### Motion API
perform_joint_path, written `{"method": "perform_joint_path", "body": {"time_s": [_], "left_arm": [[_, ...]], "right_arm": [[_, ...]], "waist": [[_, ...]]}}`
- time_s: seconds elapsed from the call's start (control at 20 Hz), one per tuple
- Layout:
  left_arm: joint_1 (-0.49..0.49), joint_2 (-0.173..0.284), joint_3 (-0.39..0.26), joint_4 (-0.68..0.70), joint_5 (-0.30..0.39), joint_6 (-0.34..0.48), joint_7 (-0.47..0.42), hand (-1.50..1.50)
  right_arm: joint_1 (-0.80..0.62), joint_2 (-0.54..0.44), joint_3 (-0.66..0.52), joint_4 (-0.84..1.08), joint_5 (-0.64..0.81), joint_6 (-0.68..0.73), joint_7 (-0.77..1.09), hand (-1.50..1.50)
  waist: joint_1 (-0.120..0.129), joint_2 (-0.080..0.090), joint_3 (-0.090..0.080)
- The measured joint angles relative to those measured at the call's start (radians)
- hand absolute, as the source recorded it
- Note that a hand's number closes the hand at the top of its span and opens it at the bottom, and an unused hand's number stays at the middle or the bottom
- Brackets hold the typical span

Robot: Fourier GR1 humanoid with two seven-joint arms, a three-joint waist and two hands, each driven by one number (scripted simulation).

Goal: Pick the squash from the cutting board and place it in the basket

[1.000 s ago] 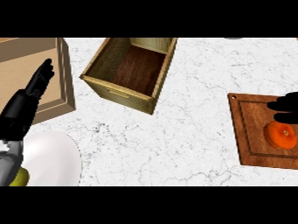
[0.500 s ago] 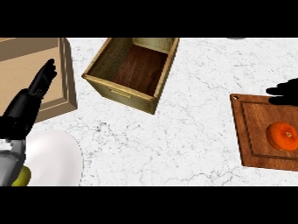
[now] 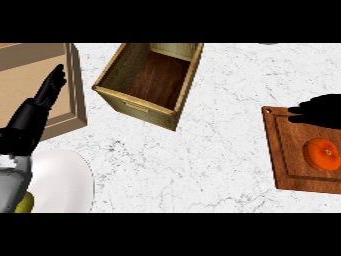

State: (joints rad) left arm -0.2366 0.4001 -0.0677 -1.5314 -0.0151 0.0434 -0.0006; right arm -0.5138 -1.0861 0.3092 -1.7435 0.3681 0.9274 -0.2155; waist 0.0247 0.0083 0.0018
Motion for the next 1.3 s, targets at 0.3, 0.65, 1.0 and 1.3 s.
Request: {"method": "perform_joint_path", "body": {"time_s": [0.3,0.65,1.0,1.3], "left_arm": [[0.003,-0.001,0.025,0.011,0.004,-0.02,-0.013,0.0],[0.009,-0.012,0.04,0.004,-0.009,-0.035,-0.005,0.0],[0.053,-0.039,0.053,-0.006,-0.042,-0.037,-0.036,0.0],[0.058,-0.046,0.07,-0.037,-0.046,-0.06,-0.003,0.0]], "right_arm": [[0.013,-0.006,0.132,0.107,0.192,-0.133,-0.129,-1.5],[0.028,0.07,0.223,0.272,0.364,-0.284,-0.239,-1.5],[0.058,0.121,0.215,0.366,0.467,-0.373,-0.329,-1.5],[0.035,0.172,0.188,0.478,0.533,-0.443,-0.416,-1.5]], "waist": [[-0.002,-0.001,0.0],[-0.009,-0.004,-0.001],[-0.017,-0.007,-0.002],[-0.016,-0.007,-0.002]]}}
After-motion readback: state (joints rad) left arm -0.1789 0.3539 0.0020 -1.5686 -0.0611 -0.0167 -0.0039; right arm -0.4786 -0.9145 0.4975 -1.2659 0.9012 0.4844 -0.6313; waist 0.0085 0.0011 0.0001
